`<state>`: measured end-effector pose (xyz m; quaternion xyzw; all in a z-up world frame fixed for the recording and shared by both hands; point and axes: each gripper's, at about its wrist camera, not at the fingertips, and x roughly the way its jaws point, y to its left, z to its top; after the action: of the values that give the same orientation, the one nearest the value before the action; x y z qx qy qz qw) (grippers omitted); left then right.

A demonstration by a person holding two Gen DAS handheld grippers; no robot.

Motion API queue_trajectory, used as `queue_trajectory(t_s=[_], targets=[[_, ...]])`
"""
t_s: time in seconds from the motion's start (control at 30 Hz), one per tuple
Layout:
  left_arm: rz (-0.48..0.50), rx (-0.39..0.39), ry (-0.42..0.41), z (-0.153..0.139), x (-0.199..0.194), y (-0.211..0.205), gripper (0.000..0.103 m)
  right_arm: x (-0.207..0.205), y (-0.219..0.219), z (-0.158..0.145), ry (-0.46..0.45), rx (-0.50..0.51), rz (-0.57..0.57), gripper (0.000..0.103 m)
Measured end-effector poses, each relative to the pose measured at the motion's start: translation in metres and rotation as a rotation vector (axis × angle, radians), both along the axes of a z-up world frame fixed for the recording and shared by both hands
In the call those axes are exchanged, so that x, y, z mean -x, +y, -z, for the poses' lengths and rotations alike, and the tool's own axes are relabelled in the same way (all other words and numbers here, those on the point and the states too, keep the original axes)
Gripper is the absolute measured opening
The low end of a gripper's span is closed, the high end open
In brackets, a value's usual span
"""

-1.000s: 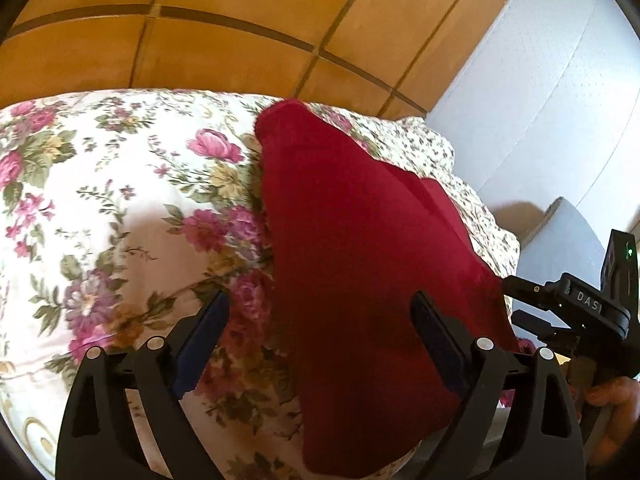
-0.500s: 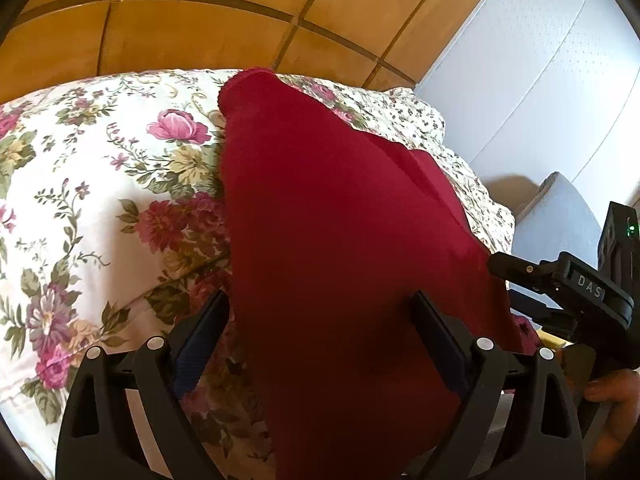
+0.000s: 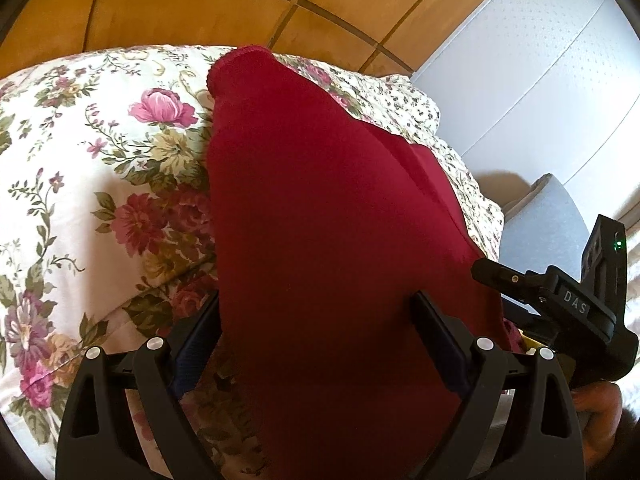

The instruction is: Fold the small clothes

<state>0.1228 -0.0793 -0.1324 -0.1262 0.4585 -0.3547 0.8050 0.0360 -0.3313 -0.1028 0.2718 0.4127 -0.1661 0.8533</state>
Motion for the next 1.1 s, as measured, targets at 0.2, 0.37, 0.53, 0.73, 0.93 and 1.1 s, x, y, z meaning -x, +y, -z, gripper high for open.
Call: queue_trajectory(t_s=[0.2, 0.37, 0.53, 0.73, 0.93, 1.1], targets=[[0.031, -0.008, 0.023, 0.000, -0.007, -0.002, 0.092, -0.003, -0.012, 0.005, 0.007, -0.024, 0.029, 0.096], [0.059, -0.005, 0.053, 0.004, -0.011, -0.003, 0.092, -0.008, -0.020, 0.011, 0.004, -0.073, 0.034, 0.096], [0.076, 0.005, 0.085, 0.010, -0.017, -0.003, 0.092, -0.014, -0.026, 0.018, 0.002, -0.123, 0.042, 0.096], [0.100, -0.008, 0.081, 0.012, -0.021, -0.006, 0.092, -0.021, -0.028, 0.024, 0.011, -0.157, 0.020, 0.096], [0.122, -0.019, 0.083, 0.011, -0.030, -0.015, 0.097, -0.029, -0.032, 0.033, 0.012, -0.219, -0.002, 0.096], [0.152, -0.061, 0.049, 0.012, -0.033, -0.024, 0.100, -0.033, -0.035, 0.039, 0.014, -0.245, -0.010, 0.096]])
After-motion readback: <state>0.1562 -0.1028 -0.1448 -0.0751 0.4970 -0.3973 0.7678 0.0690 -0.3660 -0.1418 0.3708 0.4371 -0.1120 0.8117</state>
